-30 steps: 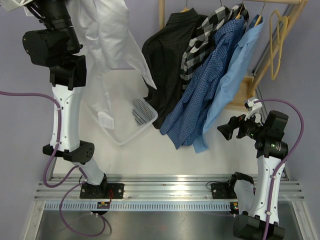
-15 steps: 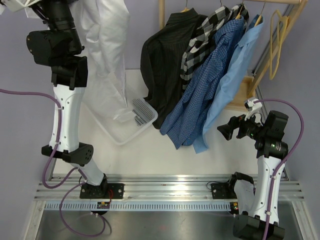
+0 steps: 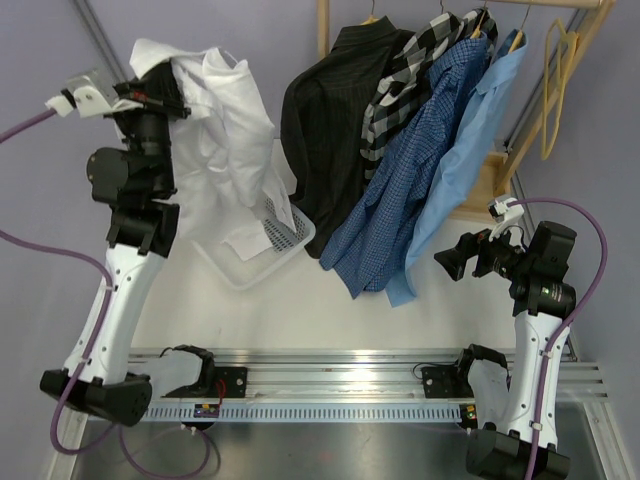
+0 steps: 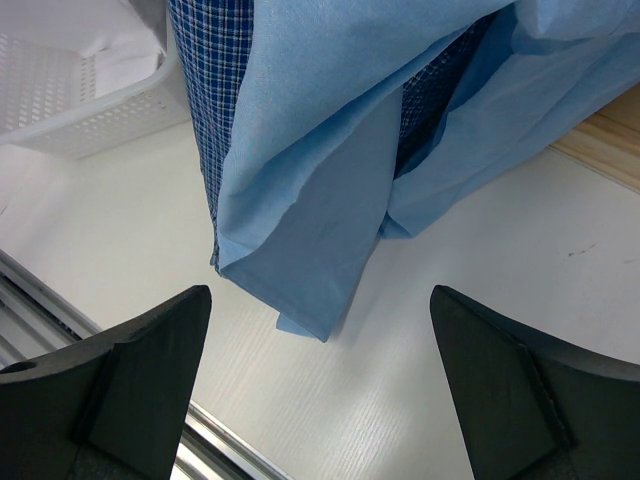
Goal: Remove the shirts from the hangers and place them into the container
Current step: Place the shirt into the basket
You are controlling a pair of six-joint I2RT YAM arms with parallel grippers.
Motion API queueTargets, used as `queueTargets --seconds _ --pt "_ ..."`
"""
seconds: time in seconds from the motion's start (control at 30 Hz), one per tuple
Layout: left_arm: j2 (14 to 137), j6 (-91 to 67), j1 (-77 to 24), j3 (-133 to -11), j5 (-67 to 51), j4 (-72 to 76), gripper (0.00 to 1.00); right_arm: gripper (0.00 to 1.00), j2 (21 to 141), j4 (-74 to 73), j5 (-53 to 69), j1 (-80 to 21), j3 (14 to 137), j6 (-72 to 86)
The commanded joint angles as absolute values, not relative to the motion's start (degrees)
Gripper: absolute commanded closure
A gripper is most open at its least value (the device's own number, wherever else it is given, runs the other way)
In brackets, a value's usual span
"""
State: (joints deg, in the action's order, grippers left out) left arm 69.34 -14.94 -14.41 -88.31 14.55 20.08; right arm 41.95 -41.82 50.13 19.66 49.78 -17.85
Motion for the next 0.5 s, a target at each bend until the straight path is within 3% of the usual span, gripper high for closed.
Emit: queueTargets --seconds 0.0,0.27,0.47 --pt "60.5 -12.6 -14.1 -77.4 15.7 27.3 1.0 0.01 41.7 -40.7 50.3 20.0 49.9 -18.7" --pt "53.8 -14.8 -13.7 -59.9 17.8 19.9 1.0 0.01 41.9 -40.6 50.0 20.0 49.9 -18.5" --pt "58.8 -17.2 -13.5 -52.5 14.6 16.6 1.0 0.01 42.0 -40.5 49.8 20.0 49.8 -18.4"
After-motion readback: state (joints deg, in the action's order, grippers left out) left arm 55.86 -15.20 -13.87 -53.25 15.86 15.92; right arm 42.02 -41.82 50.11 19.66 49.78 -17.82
